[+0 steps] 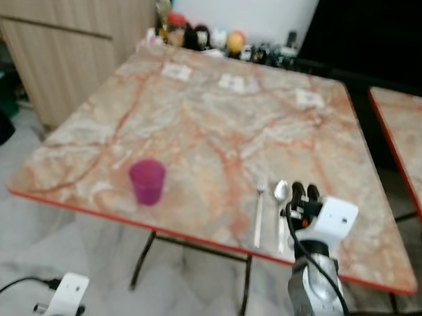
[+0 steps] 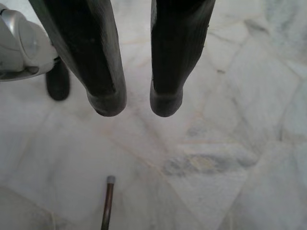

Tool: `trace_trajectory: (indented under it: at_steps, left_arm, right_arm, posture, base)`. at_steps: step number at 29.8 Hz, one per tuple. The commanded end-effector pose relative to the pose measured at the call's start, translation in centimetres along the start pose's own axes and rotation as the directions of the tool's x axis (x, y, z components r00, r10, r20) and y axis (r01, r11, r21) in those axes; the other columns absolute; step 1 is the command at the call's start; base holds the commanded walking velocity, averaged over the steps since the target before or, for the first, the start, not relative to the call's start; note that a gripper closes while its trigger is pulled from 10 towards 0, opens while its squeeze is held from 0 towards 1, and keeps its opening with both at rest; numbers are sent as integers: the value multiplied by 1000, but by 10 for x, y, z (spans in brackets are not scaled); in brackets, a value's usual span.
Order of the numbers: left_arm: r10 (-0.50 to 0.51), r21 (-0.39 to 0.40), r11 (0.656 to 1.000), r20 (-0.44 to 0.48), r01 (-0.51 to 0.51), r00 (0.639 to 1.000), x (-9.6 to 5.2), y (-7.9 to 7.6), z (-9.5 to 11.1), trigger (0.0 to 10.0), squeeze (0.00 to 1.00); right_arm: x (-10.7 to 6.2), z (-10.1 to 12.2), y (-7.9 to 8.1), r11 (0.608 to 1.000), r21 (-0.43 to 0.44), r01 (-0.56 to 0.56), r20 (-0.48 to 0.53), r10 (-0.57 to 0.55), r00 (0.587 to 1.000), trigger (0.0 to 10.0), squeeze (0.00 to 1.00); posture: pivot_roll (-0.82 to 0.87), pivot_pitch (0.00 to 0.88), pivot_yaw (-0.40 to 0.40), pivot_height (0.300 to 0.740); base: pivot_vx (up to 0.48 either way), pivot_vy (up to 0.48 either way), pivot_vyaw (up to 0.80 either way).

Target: Setting the table

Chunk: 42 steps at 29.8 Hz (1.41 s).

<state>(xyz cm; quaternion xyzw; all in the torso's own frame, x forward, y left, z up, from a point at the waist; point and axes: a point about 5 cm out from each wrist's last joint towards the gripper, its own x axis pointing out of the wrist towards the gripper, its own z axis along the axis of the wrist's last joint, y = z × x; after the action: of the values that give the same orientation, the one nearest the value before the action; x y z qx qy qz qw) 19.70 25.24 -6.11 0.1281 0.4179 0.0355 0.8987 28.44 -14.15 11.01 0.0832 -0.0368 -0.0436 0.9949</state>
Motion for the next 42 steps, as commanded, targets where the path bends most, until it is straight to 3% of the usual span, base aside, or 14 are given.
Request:
trace_trajectory:
  at_steps: [1, 8, 19, 20, 24, 26, 27, 33, 34, 40, 41, 42]
  left_arm:
    - [-13, 12, 1000, -10, 13, 1000, 0, -3, -2, 10000, 0]
    - [-24, 51, 998, -9, 24, 1000, 0, -4, -1, 10000, 0]
    - [-18, 38, 999, -9, 18, 1000, 0, -3, -1, 10000, 0]
    - [-18, 37, 999, -9, 18, 1000, 0, -3, -1, 10000, 0]
    - [-18, 37, 999, -9, 18, 1000, 0, -3, -1, 10000, 0]
    - [-19, 36, 999, -9, 19, 1000, 0, -3, -1, 10000, 0]
    - [-19, 35, 999, -9, 19, 1000, 0, -3, -1, 10000, 0]
    - [-23, 31, 999, -9, 23, 1000, 0, -4, -1, 10000, 0]
    - [-23, 29, 999, -10, 23, 1000, 0, -4, -1, 10000, 0]
    - [-24, 24, 999, -11, 24, 1000, 0, -5, -2, 10000, 0]
    - [-24, 24, 999, -11, 24, 1000, 0, -5, -2, 10000, 0]
    - [-24, 23, 999, -11, 24, 1000, 0, -4, -1, 10000, 0]
  right_arm:
    - [-1, -1, -4, 1000, 3, 21, -3, -21, 1000, 10000, 0]
    - [0, -3, -5, 1000, 0, 28, -9, -28, 1000, 10000, 0]
    - [0, -6, -9, 999, -7, 34, -33, -34, 999, 10000, 0]
    - [0, -8, -9, 999, -9, 37, -48, -37, 998, 10000, 1000]
    - [1, -12, -10, 999, -15, 38, -78, -39, 996, 10000, 1000]
    - [1, -14, -11, 999, -12, 33, -93, -33, 995, 10000, 529]
    - [1, -16, -12, 999, -20, 28, -101, -30, 994, 10000, 0]
    - [2, -35, -10, 1000, -18, -9, -219, 5, 976, 10000, 0]
    - [4, -40, -12, 1000, -14, -1, -247, -2, 969, 10000, 1000]
    - [15, -48, -20, 999, -13, 52, -308, -53, 950, 10000, 973]
    - [17, -48, -20, 999, -4, 52, -308, -50, 950, 10000, 541]
    - [22, -47, -20, 999, 3, 51, -309, -48, 950, 10000, 0]
  posture:
    - [126, 10, -38, 740]
    - [128, 9, -38, 740]
    - [129, 7, -37, 740]
    - [129, 7, -37, 740]
    - [129, 7, -37, 740]
    - [130, 8, -38, 740]
    - [130, 8, -38, 740]
    - [129, 7, -39, 740]
    - [129, 7, -39, 740]
    - [131, 6, -38, 740]
    - [131, 6, -38, 740]
    - [133, 7, -35, 740]
  base:
    - [0, 0, 0]
    - [0, -125, 0]
    - [0, -322, 0]
    - [0, 0, 0]
    - [0, 0, 0]
    - [0, 0, 0]
    - [0, 0, 0]
    - [0, 0, 0]
    - [0, 0, 0]
    - [0, 0, 0]
    - [0, 0, 0]
    - [0, 0, 0]
